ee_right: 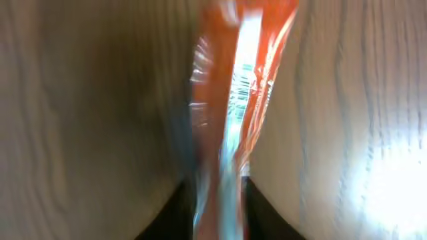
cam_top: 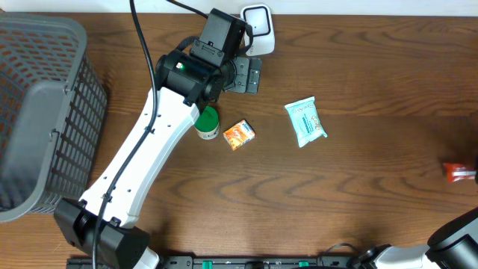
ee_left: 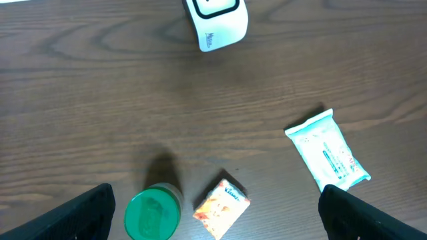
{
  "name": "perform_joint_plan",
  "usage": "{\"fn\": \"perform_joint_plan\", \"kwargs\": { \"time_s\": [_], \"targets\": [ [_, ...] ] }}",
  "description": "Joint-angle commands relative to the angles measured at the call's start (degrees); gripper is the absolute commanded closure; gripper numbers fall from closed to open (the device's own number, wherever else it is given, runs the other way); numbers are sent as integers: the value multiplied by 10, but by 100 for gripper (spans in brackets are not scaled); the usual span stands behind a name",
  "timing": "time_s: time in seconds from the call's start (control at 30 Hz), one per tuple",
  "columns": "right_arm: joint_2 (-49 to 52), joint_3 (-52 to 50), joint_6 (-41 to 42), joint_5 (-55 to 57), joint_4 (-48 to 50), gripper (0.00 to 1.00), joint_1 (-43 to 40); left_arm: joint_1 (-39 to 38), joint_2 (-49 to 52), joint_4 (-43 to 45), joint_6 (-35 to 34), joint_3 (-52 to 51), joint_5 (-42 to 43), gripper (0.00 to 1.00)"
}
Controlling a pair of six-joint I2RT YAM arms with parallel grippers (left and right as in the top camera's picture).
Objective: Scan the item barcode
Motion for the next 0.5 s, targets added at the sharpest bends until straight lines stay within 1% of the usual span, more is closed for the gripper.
{"fn": "perform_joint_plan", "kwargs": {
  "time_s": [0.0,0.03,0.1,0.17,0.3,0.4,0.47],
  "targets": [
    [2,7,-38,0,30,32,-2,2,0,0,10,2,-3,2],
    [2,9,-65,-24,38,23,-2,2,0,0,10,2,-3,2],
    [1,16,-85,-57,33,13,-1,2,0,0,10,2,-3,2],
    [0,24,-85,-93,14,8,4,2,0,0,10,2,-3,2],
    [-4,35,-79,-179,-26,1,36,2,0,0,10,2,-3,2],
    [-7,35,-32,-243,-76,1,76,2,0,0,10,2,-3,2],
    [-7,34,1,-276,-122,1,124,2,0,0,10,2,-3,2]
  ]
}}
